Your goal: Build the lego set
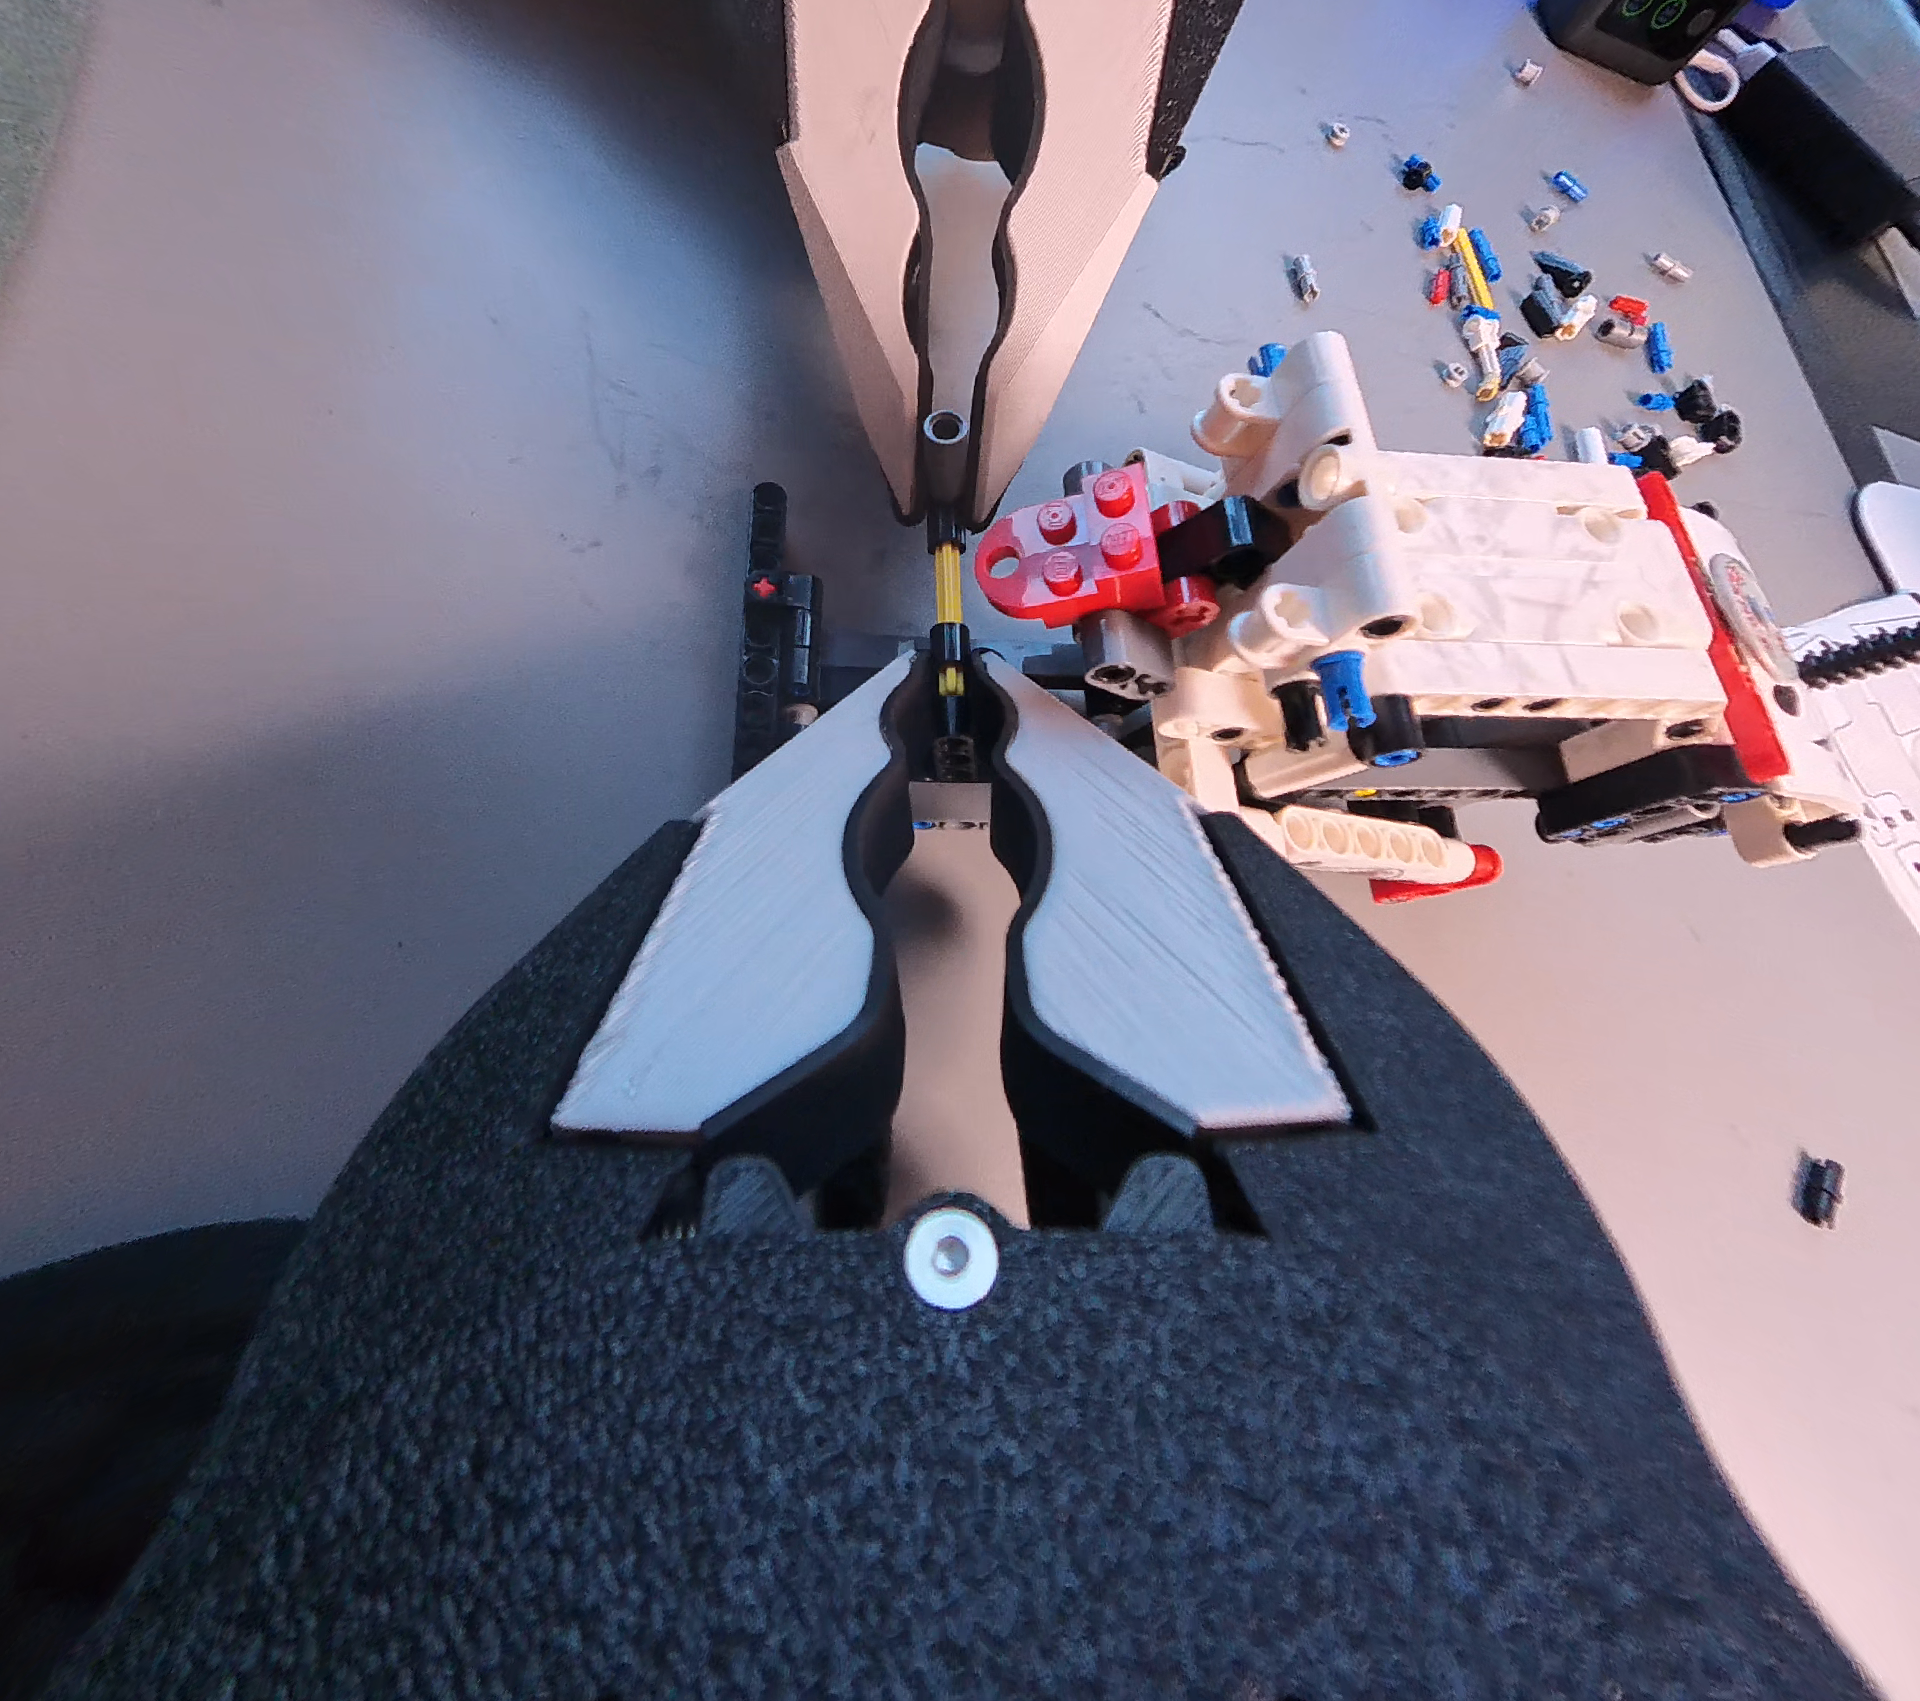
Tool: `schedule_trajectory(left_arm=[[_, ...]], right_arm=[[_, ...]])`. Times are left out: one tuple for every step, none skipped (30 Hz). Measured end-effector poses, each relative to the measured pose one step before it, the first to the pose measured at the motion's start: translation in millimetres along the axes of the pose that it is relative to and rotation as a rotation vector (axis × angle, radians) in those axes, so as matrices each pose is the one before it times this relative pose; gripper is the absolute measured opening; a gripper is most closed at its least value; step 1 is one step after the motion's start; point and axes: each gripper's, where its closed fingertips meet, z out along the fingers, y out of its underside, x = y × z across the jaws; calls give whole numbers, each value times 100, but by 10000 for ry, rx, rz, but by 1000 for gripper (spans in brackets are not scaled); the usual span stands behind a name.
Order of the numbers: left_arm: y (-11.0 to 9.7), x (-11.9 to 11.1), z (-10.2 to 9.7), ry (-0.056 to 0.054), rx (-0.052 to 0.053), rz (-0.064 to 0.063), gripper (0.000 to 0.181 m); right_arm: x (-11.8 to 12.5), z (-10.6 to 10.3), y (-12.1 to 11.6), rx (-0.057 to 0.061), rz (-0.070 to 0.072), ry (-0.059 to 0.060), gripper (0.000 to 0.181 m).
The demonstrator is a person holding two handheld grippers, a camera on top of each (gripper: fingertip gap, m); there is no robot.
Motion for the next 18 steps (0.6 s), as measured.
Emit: schedule_trajectory(left_arm=[[-23,-13,18,22,25,4,6],[-49,-18,35,12,17,29,6],[-36,-4,65,4,-14,74,6],[-125,-13,148,-13,22,34,6],[10,45,251,5,-69,86,6],[-33,-45,69,-21,-49,123,6],[-45,-89,-23,10,-31,30,6],[12,-29,49,50,4,-85,6],[-16,-23,46,39,65,-107,6],[12,7,-16,32,19,-23,6],[18,4,-9,23,-21,14,6],[-10,15,-5,25,-7,-2,6],[-23,-2,30,22,3,-25,6],[-30,-7,14,0,-21,4,6],[-52,-38,53,-36,-30,35,6],[-60,-51,95,-34,-27,-9,5],[-51,-59,81,-49,-38,22,5],[3,-5,51,-31,-41,27,6]], right_arm=[[-7,0,8,-4,12,-9,6],[-5,-9,18,-11,-20,7,6],[-9,-5,15,1,-2,-6,6],[5,14,-7,18,38,-17,6],[-42,33,2,-8,10,-36,6],[-9,-12,12,0,-40,-6,6],[37,-23,-11,24,28,0,6],[44,-10,27,-6,33,-8,6],[39,-29,34,-1,-10,22,6],[1,-14,6,13,18,-7,6],[6,8,-15,4,8,-8,6],[-4,1,-5,7,6,-5,6],[-5,-8,-2,-2,-14,9,6],[1,-9,9,-2,-26,14,6],[2,-18,10,-1,2,-15,5],[11,-51,52,6,9,-31,5],[37,-51,31,13,35,-23,5],[28,-22,32,-7,14,6,5]])
